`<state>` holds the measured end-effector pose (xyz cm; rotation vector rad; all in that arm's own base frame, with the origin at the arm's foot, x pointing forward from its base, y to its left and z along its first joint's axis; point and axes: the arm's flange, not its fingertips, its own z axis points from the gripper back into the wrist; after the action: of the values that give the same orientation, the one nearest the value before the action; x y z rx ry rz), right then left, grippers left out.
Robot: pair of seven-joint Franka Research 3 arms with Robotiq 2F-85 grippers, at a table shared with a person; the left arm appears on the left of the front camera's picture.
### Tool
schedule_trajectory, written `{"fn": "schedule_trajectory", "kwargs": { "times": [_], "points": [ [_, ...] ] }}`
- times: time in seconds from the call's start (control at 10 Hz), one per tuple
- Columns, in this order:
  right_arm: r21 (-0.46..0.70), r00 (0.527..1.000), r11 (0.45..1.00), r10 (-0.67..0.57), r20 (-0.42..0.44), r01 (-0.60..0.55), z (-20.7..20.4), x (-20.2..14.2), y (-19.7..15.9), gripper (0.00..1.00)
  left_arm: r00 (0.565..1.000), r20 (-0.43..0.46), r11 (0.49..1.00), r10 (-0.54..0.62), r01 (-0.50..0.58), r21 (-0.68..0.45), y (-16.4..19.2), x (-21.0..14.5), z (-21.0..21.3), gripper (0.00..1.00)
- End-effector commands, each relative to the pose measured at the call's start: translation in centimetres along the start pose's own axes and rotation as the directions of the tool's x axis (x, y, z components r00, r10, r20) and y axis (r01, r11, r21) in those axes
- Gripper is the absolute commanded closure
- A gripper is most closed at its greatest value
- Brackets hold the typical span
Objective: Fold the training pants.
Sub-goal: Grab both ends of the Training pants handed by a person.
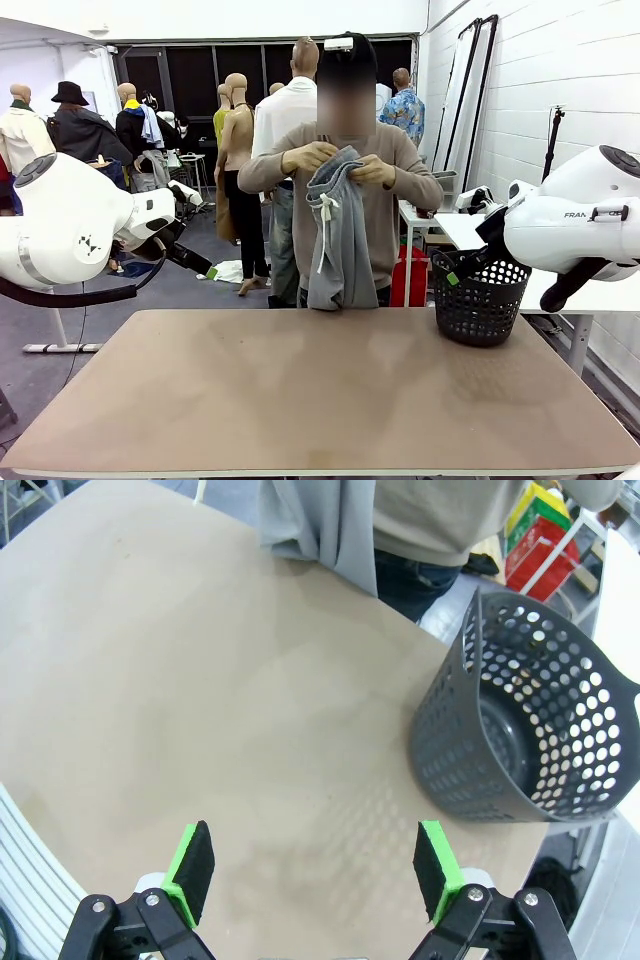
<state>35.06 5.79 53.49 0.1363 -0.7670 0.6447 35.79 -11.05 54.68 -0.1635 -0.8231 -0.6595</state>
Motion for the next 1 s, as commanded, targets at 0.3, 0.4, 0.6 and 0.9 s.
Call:
{"fn": "schedule_trajectory", "kwargs": {
  "times": [0.3, 0.4, 0.6, 0.9],
  "points": [
    [0.006, 1.000, 1.000, 0.001, 0.000, -0.001, -0.03, -0.01, 0.03, 0.00, 1.000, 0.003, 1.000, 0.001, -0.001, -0.005, -0.01, 0.01, 0.01, 0.00],
    [0.006, 1.000, 1.000, 0.001, 0.000, -0.001, -0.03, -0.01, 0.03, 0.00, 1.000, 0.003, 1.000, 0.001, -0.001, -0.005, -0.01, 0.01, 0.01, 0.00],
    [0.006, 1.000, 1.000, 0.001, 0.000, -0.001, -0.03, -0.01, 0.03, 0.00, 1.000, 0.003, 1.000, 0.001, -0.001, -0.005, -0.01, 0.01, 0.01, 0.00],
    [0.006, 1.000, 1.000, 0.001, 0.000, -0.001, -0.03, -0.01, 0.03, 0.00, 1.000, 0.003, 1.000, 0.001, -0.001, -0.005, -0.01, 0.01, 0.01, 0.00]
  ]
}}
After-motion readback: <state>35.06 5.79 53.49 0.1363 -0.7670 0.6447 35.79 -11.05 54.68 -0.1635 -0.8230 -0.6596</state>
